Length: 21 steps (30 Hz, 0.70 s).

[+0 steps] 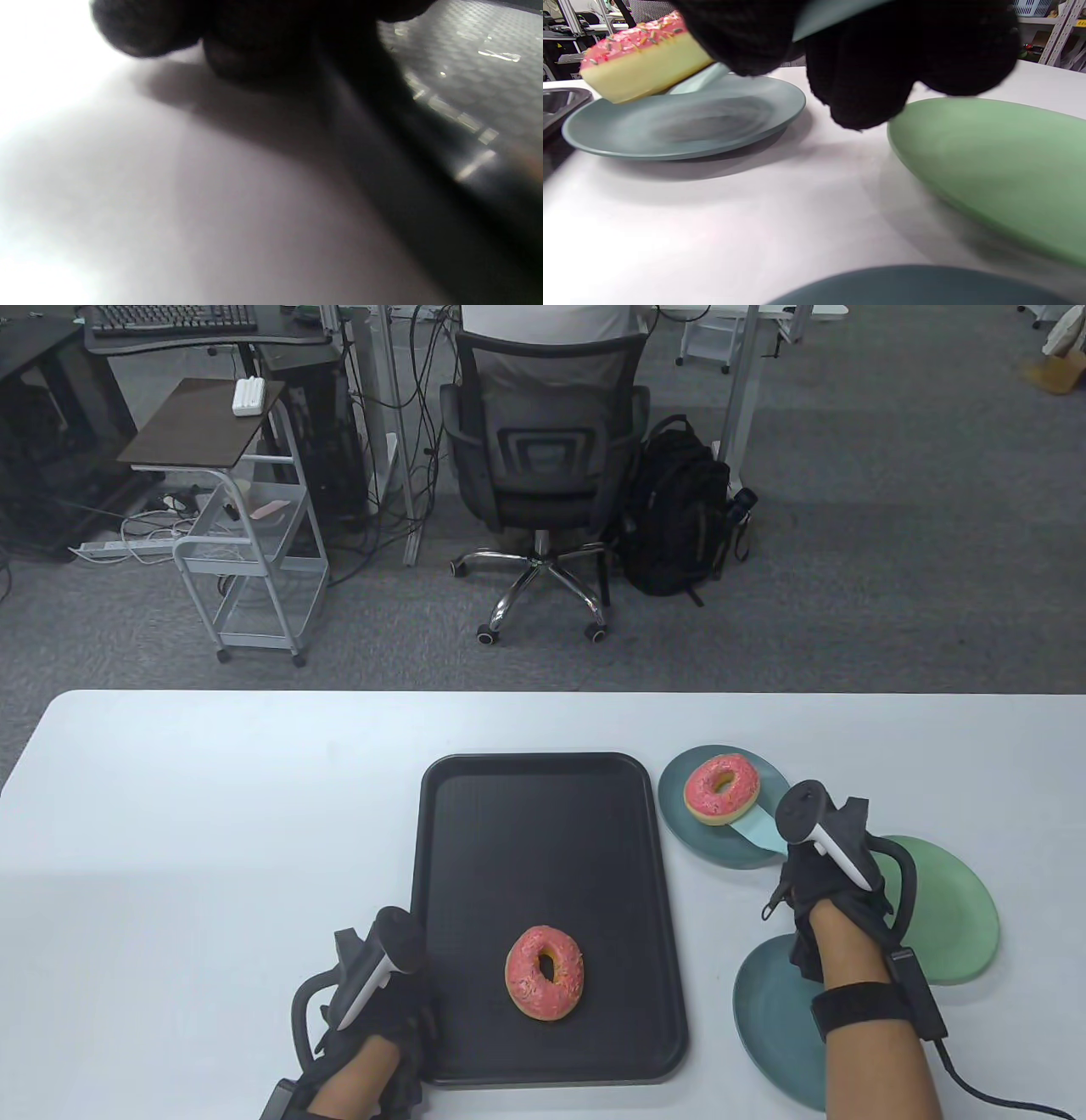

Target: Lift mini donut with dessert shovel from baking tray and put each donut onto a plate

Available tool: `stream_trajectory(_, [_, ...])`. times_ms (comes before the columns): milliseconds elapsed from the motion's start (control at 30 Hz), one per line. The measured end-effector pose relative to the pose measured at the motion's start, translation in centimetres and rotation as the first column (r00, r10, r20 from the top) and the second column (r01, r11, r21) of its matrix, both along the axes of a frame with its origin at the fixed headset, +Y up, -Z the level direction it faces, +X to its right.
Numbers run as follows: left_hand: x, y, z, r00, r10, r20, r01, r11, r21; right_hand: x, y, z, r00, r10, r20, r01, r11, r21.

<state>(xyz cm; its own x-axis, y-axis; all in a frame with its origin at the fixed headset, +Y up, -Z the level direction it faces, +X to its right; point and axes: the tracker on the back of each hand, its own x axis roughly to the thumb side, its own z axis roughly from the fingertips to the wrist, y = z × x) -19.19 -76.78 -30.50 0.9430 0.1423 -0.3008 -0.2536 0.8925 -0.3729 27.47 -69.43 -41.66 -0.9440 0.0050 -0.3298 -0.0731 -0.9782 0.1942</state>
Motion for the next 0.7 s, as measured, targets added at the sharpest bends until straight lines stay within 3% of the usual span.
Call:
stream_trajectory(300, [0.0, 0.0, 0.0, 1.0, 0.006, 0.0, -0.006, 1.0, -0.002, -1.3, -0.5, -0.5, 0.995, 0.098, -0.015, -0.098, 0.995, 0.028])
stream_trajectory(700, [0.0, 0.0, 0.0, 1.0, 0.006, 0.001, -0.006, 1.0, -0.001, -1.8, 0.6, -0.3, 0.977, 0.212, 0.03, -0.214, 0.969, 0.125])
